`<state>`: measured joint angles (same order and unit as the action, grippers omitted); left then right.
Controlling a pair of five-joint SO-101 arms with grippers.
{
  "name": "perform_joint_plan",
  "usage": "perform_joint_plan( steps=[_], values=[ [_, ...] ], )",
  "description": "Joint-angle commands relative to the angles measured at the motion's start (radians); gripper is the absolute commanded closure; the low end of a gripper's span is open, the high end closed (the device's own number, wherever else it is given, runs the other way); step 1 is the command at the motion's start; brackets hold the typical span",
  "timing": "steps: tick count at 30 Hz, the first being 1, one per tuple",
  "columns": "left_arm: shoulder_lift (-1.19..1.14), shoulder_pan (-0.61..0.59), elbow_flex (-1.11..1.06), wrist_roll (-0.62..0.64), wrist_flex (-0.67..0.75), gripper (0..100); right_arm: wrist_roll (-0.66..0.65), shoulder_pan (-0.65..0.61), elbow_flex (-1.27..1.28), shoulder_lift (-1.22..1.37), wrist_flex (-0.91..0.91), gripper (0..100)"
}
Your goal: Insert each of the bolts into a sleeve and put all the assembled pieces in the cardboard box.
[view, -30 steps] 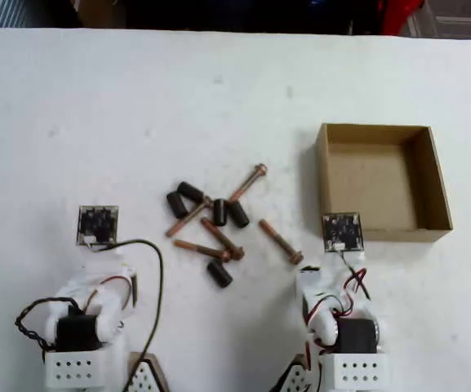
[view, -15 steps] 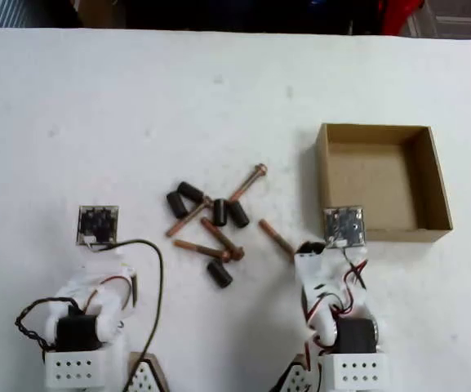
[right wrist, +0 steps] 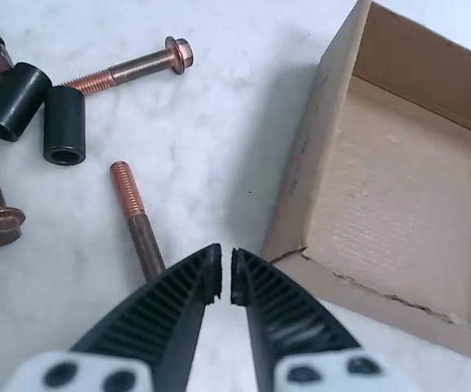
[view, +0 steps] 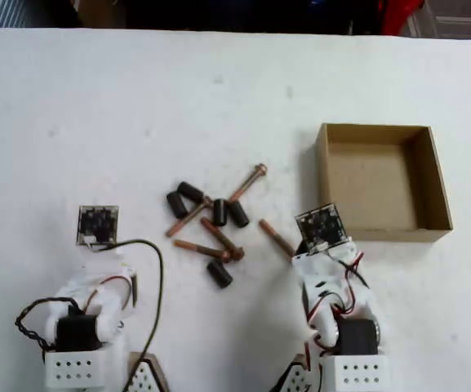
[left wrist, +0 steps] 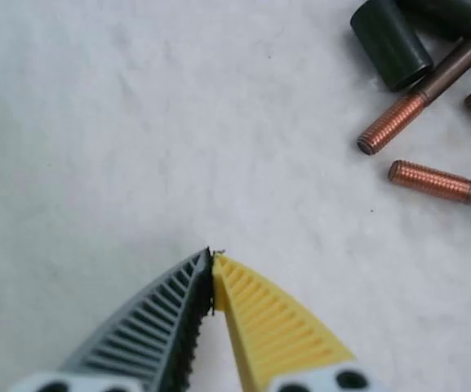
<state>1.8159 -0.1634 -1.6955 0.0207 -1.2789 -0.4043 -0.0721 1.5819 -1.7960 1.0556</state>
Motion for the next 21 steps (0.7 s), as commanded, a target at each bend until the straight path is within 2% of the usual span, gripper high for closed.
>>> perform_joint_plan(
  steps=[1, 6, 13, 17, 21],
  values=[
    [0.008, -0.004, 0.003, 0.009, -0.006, 98, -0.014, -0.005, -0.152, -0.004, 0.087, 97.7],
    [0.008, -0.004, 0.003, 0.009, -0.006, 98, -0.015, -0.012, -0.256, -0.001, 0.142, 97.7],
    [0.008, -0.004, 0.003, 0.009, -0.006, 98, -0.106, -0.008, -0.345, 0.025, 0.156, 97.7],
    [0.008, -0.004, 0.003, 0.009, -0.006, 98, -0.1, -0.012, -0.468, 0.185, 0.153, 97.7],
    [0.008, -0.004, 0.003, 0.009, -0.006, 98, -0.089, -0.013, -0.644, 0.45, 0.153, 97.7]
  ],
)
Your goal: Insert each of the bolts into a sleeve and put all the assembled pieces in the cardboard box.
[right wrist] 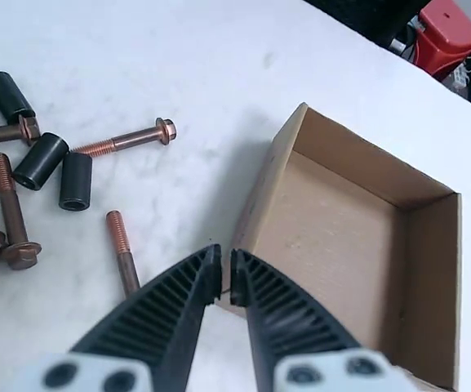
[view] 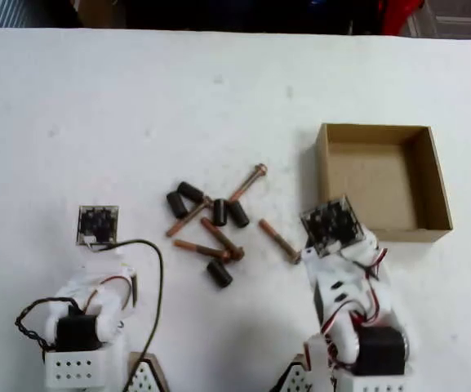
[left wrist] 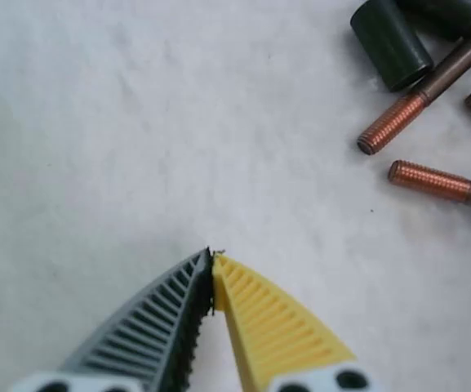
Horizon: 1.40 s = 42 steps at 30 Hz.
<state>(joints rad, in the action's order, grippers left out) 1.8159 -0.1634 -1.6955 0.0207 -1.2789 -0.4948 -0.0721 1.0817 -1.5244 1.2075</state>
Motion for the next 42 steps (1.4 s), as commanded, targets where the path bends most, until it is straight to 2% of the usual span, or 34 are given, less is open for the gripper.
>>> perform_joint_plan(
  steps=[1, 5, 10, 18, 23, 42],
  values=[
    [0.008, -0.004, 0.003, 0.009, -0.006, 98, 0.002, -0.013, -0.187, 0.254, 0.002, 97.7],
    [0.008, -0.004, 0.003, 0.009, -0.006, 98, 0.046, -0.024, -0.327, 0.542, 0.002, 97.7],
    [0.008, -0.004, 0.003, 0.009, -0.006, 98, 0.086, -0.13, -0.451, 0.835, 0.002, 97.7],
    [0.008, -0.004, 0.003, 0.009, -0.006, 98, 0.167, -0.286, -0.611, 1.129, 0.004, 97.6],
    [0.008, -0.004, 0.003, 0.009, -0.006, 98, 0.17, -0.378, -0.686, 1.282, 0.004, 88.5],
    [0.008, -0.004, 0.003, 0.009, -0.006, 98, 0.227, -0.412, -0.961, 1.759, -0.002, 86.8]
  ],
)
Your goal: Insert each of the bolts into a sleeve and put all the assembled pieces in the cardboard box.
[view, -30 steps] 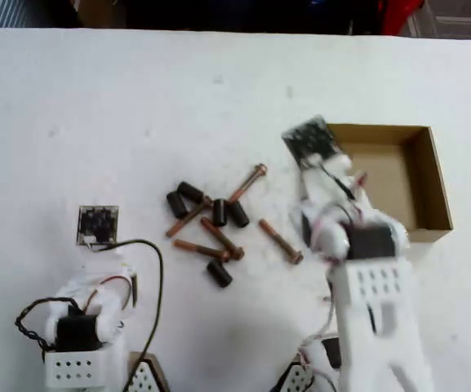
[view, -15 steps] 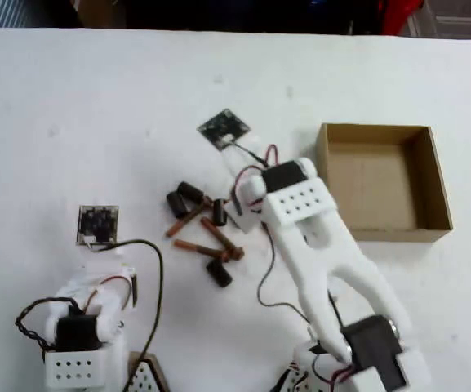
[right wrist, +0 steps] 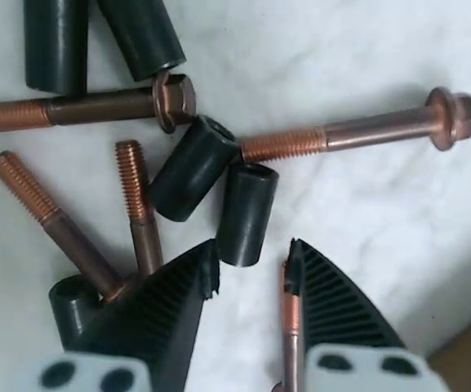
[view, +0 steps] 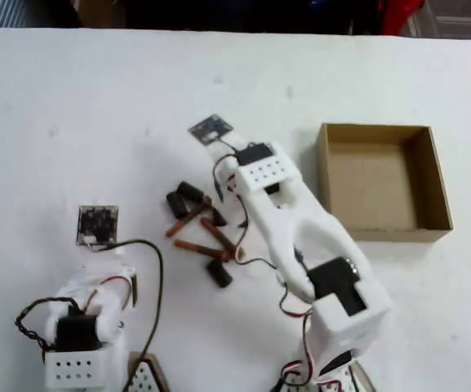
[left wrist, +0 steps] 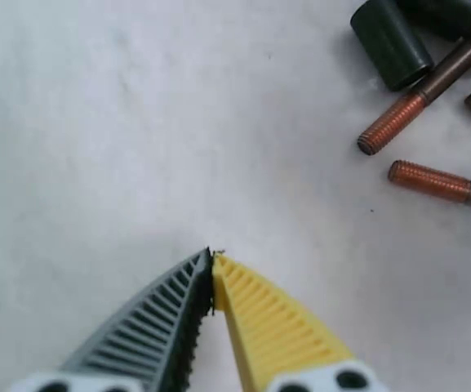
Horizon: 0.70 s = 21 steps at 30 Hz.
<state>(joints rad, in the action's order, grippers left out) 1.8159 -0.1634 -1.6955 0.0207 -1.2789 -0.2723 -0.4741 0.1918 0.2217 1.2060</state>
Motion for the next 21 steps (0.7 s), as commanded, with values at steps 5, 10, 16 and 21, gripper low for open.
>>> perform_joint_plan(
  steps=[5, 10, 16, 21],
  values=[
    [0.008, -0.004, 0.003, 0.009, -0.006, 98, -0.015, -0.044, -0.109, 0.074, -0.001, 82.8],
    [0.008, -0.004, 0.003, 0.009, -0.006, 98, -0.038, -0.047, -0.109, 0.11, -0.047, 83.2],
    [0.008, -0.004, 0.003, 0.009, -0.006, 98, -0.043, -0.031, -0.109, 0.173, -0.073, 83.2],
    [0.008, -0.004, 0.003, 0.009, -0.006, 98, -0.044, -0.031, -0.109, 0.2, -0.093, 88.2]
  ],
)
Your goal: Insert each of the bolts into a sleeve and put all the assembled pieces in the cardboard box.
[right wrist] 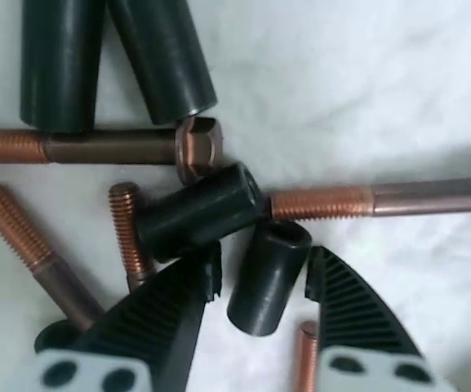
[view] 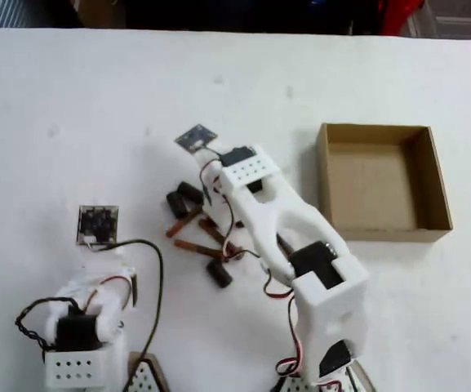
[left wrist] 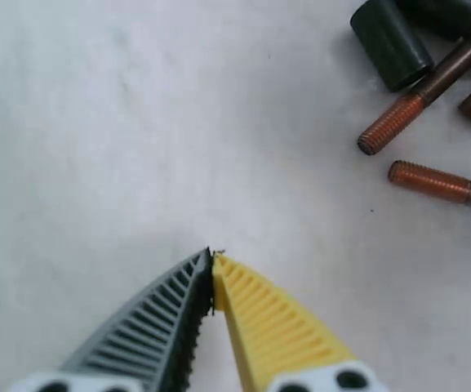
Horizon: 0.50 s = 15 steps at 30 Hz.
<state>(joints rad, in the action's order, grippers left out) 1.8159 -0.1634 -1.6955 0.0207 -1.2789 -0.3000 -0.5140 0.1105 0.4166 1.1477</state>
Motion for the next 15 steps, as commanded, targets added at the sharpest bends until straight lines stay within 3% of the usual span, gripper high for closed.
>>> perform_joint_plan(
  steps=[1, 5, 15],
  values=[
    [0.008, -0.004, 0.003, 0.009, -0.006, 98, -0.017, 0.008, -0.028, 0.005, -0.035, 90.9],
    [0.008, -0.004, 0.003, 0.009, -0.006, 98, -0.017, 0.01, -0.029, 0.005, -0.028, 98.5],
    [0.008, -0.004, 0.003, 0.009, -0.006, 98, -0.017, 0.061, -0.028, -0.14, 0.027, 98.2]
  ],
)
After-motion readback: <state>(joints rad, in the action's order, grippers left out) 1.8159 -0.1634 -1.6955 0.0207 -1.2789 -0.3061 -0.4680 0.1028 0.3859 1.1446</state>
